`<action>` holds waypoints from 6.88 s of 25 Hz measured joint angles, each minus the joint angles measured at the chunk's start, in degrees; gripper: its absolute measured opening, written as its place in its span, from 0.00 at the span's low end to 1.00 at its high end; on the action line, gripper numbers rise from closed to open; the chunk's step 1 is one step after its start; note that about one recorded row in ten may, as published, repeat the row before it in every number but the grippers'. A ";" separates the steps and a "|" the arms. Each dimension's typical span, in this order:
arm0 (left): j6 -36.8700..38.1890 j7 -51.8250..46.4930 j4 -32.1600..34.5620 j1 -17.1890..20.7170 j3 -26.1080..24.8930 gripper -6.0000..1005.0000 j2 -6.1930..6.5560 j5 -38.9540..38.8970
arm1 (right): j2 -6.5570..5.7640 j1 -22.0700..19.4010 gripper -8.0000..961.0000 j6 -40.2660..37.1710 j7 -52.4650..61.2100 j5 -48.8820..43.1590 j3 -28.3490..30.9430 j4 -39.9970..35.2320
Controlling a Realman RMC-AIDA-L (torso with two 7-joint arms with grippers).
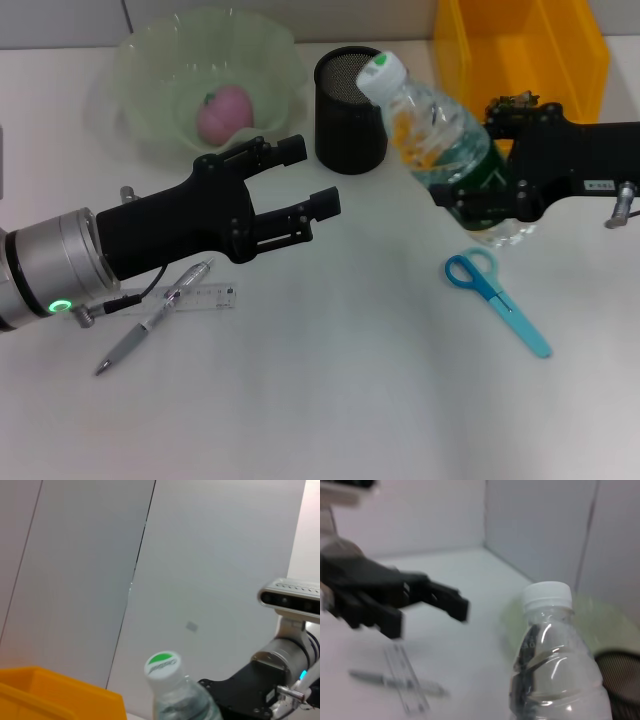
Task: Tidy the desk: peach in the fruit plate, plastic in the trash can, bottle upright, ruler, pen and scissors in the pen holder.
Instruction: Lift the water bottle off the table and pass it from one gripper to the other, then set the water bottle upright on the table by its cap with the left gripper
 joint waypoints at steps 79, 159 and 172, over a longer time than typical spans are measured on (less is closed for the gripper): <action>5.13 2.27 -2.29 0.21 1.38 0.44 0.00 -5.90 | 0.36 9.20 0.78 -2.28 -31.87 23.55 -6.73 36.27; 6.61 2.34 -1.87 0.69 0.68 0.44 0.01 -7.40 | 0.24 6.26 0.81 -3.44 -32.05 25.86 -7.35 34.75; 5.24 2.56 -1.70 -0.28 -0.47 0.44 0.10 -8.54 | 0.23 3.60 0.81 -4.48 -33.99 27.71 -3.15 35.69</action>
